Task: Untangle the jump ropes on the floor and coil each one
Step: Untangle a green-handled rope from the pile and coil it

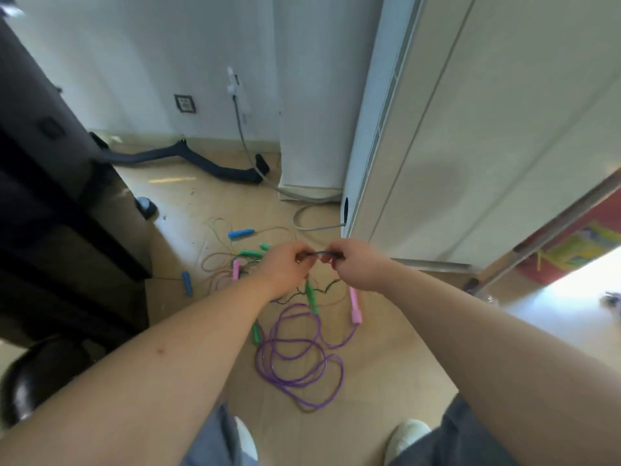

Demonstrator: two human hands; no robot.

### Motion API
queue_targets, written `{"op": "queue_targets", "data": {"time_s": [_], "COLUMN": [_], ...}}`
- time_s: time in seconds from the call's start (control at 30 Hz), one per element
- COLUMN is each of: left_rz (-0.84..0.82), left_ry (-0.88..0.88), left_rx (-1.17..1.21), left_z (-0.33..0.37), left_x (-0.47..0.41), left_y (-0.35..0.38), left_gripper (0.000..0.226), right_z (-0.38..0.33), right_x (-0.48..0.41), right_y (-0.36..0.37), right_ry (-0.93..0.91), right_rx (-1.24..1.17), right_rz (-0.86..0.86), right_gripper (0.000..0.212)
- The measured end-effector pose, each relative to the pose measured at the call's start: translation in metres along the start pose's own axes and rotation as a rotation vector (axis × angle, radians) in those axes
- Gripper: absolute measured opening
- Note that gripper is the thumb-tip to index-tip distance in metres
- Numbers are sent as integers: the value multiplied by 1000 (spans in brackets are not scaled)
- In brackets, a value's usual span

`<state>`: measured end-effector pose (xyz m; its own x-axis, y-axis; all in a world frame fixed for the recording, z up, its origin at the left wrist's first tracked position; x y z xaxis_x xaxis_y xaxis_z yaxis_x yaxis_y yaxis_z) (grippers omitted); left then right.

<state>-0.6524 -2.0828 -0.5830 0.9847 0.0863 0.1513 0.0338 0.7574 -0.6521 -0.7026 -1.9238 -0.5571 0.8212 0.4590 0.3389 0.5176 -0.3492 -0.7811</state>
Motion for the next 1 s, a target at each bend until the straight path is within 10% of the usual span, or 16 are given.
{"op": "queue_targets", "data": {"time_s": [0.47,1.0], "left_rz": [32,-59], "left_ry": [147,93], "left_rx": [20,-99], "left_z": [83,91], "left_x": [90,98], "left_y": [-36,-51], "left_gripper": [15,26], "right_z": [-23,-19], "right_x": [117,113], "right_y": [-47,-87], "right_ry": [-75,-136], "right_rx": [-122,-191], "right_rz": [-273,-55], "right_gripper": [40,12]}}
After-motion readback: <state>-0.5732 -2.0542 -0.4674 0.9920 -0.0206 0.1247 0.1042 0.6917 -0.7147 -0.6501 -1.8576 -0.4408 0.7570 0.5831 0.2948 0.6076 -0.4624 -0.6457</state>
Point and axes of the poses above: each hand's wrist, its own x-axis away from the middle knuckle, its own y-axis out of the palm, z = x × y, the point moved 1 cm from there along -x, towards the middle knuckle, and after that the axes turned 1 degree about y, right-handed, at the moved point
